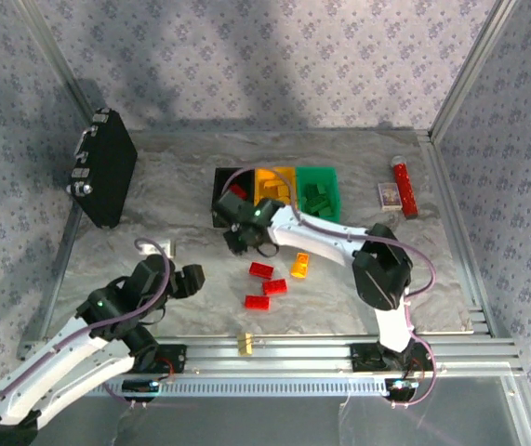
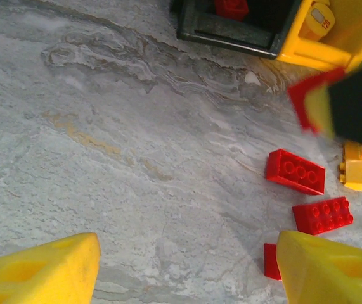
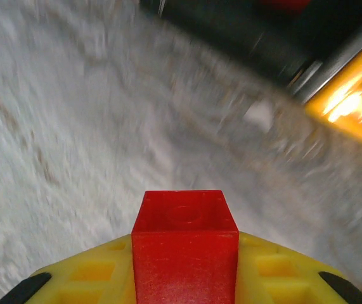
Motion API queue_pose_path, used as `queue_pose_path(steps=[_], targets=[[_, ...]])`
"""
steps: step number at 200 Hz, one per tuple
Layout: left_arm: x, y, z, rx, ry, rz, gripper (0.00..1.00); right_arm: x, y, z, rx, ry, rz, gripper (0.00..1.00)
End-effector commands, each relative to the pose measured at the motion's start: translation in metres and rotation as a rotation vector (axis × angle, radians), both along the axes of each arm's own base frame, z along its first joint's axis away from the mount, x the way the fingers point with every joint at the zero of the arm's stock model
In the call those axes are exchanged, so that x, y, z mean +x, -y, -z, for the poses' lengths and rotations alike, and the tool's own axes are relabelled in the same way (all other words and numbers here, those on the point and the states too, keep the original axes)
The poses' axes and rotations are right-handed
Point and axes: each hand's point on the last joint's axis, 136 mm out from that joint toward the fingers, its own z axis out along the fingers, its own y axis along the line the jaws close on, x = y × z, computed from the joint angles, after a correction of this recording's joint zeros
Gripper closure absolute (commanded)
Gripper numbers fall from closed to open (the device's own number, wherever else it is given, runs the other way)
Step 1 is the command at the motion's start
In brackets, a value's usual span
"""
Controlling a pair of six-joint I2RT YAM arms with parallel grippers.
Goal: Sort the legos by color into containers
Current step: Place the lego in the container.
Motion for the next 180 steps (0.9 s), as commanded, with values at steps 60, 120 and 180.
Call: queue_pose_path(steps=[60,120,180], targets=[[-0.011,0.013,0.008,0.067,0.007,0.054,0.27,0.095,-0.015,-0.012,0.049,-0.008,0.048,0.66],[-0.017,0.027,0.004,0.124,0.021,0.118,0.28,0.126,-0.016,-0.009,0.048,0.0,0.099,0.4],[-0.018,0.067,-0.003,0.188,0.047,0.266,0.28,0.097,0.001,-0.086,0.132,0.121,0.08,0.27]])
